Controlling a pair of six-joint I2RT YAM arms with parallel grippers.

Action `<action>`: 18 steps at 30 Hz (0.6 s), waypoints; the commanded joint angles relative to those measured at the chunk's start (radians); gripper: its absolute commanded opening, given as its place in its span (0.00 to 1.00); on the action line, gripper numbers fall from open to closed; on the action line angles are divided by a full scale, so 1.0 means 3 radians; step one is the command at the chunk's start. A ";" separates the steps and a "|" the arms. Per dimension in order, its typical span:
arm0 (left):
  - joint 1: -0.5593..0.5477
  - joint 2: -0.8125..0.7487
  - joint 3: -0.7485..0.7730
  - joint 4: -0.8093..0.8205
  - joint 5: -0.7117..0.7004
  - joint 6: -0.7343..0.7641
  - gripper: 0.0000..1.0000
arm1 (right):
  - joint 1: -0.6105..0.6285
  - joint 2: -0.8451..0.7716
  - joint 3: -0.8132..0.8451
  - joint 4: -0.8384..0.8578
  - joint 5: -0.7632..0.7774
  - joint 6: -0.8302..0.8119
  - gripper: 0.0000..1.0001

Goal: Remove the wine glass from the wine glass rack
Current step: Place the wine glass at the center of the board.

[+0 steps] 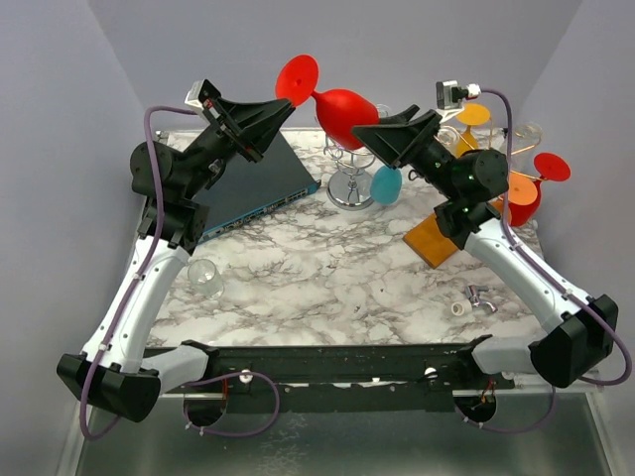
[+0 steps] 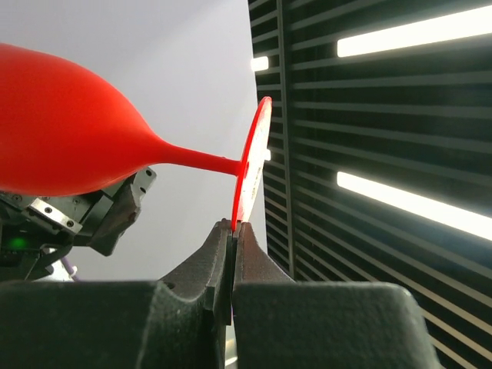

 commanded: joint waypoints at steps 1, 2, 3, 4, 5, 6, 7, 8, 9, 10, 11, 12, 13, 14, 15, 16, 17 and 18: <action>-0.0033 -0.0086 -0.0132 0.0249 0.0010 -0.0528 0.00 | 0.0006 0.0045 -0.0016 0.0541 -0.0201 0.0238 0.83; -0.0033 -0.0091 -0.0148 0.0249 0.0010 -0.0527 0.00 | 0.0006 0.0041 -0.0021 0.0554 -0.0196 0.0244 0.79; -0.0033 -0.0090 -0.0166 0.0256 0.0013 -0.0524 0.00 | 0.0008 0.0029 -0.0029 0.0579 -0.0196 0.0245 0.72; -0.0034 -0.0096 -0.0166 0.0259 0.0016 -0.0499 0.00 | 0.0009 0.0020 -0.0036 0.0596 -0.0193 0.0254 0.64; -0.0034 -0.0090 -0.0167 0.0254 0.0024 -0.0457 0.00 | 0.0005 0.0008 -0.0042 0.0591 -0.0186 0.0250 0.55; -0.0033 -0.0086 -0.0174 0.0254 0.0037 -0.0438 0.00 | 0.0010 -0.0012 -0.0039 0.0556 -0.0178 0.0230 0.49; -0.0033 -0.0089 -0.0206 0.0254 0.0040 -0.0414 0.03 | 0.0006 -0.0034 -0.0042 0.0514 -0.0155 0.0195 0.41; -0.0034 -0.0095 -0.0238 0.0251 0.0042 -0.0390 0.06 | 0.0009 -0.0071 -0.0043 0.0448 -0.0125 0.0143 0.34; -0.0033 -0.0109 -0.0278 0.0238 0.0042 -0.0349 0.14 | 0.0005 -0.0106 -0.0046 0.0357 -0.0086 0.0099 0.24; -0.0033 -0.0120 -0.0333 0.0219 0.0042 -0.0316 0.23 | 0.0008 -0.0146 -0.0058 0.0288 -0.0053 0.0048 0.15; -0.0037 -0.0146 -0.0394 0.0201 0.0031 -0.0283 0.32 | 0.0006 -0.0194 -0.0069 0.0204 -0.0002 0.0007 0.06; -0.0033 -0.0170 -0.0468 0.0182 0.0021 -0.0242 0.41 | 0.0009 -0.0240 -0.0082 0.0114 0.0038 -0.0067 0.01; -0.0036 -0.0197 -0.0521 0.0136 0.0011 -0.0181 0.51 | 0.0007 -0.0297 -0.0073 -0.0050 0.0102 -0.0163 0.00; -0.0034 -0.0223 -0.0588 0.0101 -0.0004 -0.0114 0.58 | 0.0004 -0.0348 -0.0058 -0.0224 0.0168 -0.0254 0.00; -0.0034 -0.0254 -0.0636 0.0058 -0.0020 -0.0044 0.64 | 0.0007 -0.0402 -0.0024 -0.0408 0.0244 -0.0368 0.00; -0.0030 -0.0280 -0.0670 -0.0037 -0.0020 0.0082 0.71 | 0.0007 -0.0427 0.0061 -0.0686 0.0324 -0.0457 0.00; -0.0028 -0.0308 -0.0702 -0.0144 -0.0023 0.0177 0.78 | 0.0005 -0.0439 0.0200 -0.0971 0.0374 -0.0589 0.00; -0.0028 -0.0340 -0.0731 -0.0246 -0.0045 0.0305 0.85 | 0.0008 -0.0433 0.0327 -0.1316 0.0456 -0.0703 0.00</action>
